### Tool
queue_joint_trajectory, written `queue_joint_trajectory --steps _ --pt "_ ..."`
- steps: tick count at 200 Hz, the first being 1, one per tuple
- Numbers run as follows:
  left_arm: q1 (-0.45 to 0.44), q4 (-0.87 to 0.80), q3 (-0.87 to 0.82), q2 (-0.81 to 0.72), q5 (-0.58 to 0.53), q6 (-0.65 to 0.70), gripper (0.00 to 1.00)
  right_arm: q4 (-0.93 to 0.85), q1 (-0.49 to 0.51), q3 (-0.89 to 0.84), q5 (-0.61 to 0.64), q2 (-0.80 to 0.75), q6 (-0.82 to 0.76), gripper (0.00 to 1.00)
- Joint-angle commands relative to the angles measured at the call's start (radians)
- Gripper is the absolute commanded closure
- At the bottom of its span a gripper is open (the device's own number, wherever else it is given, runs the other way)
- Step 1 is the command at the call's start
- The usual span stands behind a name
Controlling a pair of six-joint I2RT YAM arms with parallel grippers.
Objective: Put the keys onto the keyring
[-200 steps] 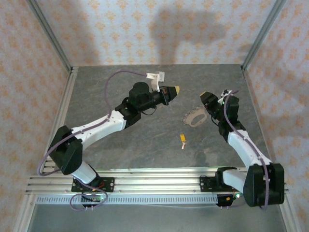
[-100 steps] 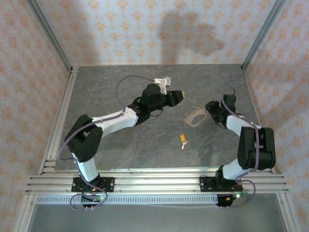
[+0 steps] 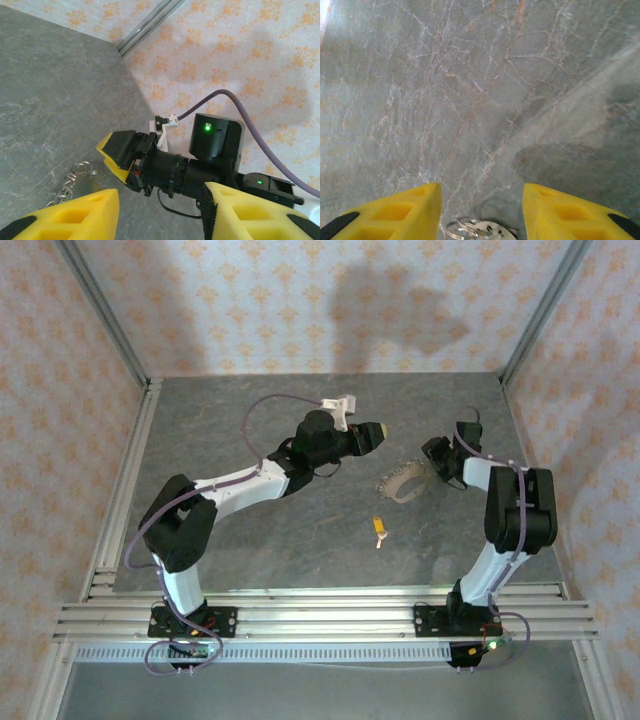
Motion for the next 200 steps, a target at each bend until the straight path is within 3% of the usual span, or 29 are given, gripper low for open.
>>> queue_joint_trajectory --steps 1,47,140,200 --pt "0.007 0.056 0.022 0.008 0.017 -0.008 0.52 0.025 -0.003 0.029 -0.031 0.047 0.022 0.55" --pt "0.007 0.066 0.024 0.014 0.024 -0.011 0.52 0.110 -0.003 -0.023 -0.095 0.071 0.076 0.59" --pt "0.007 0.086 0.026 0.026 0.036 -0.022 0.52 0.186 0.000 -0.139 -0.131 -0.034 0.125 0.64" --pt "0.008 0.072 0.039 0.026 0.044 -0.017 0.50 0.071 0.001 -0.128 -0.056 -0.076 0.042 0.60"
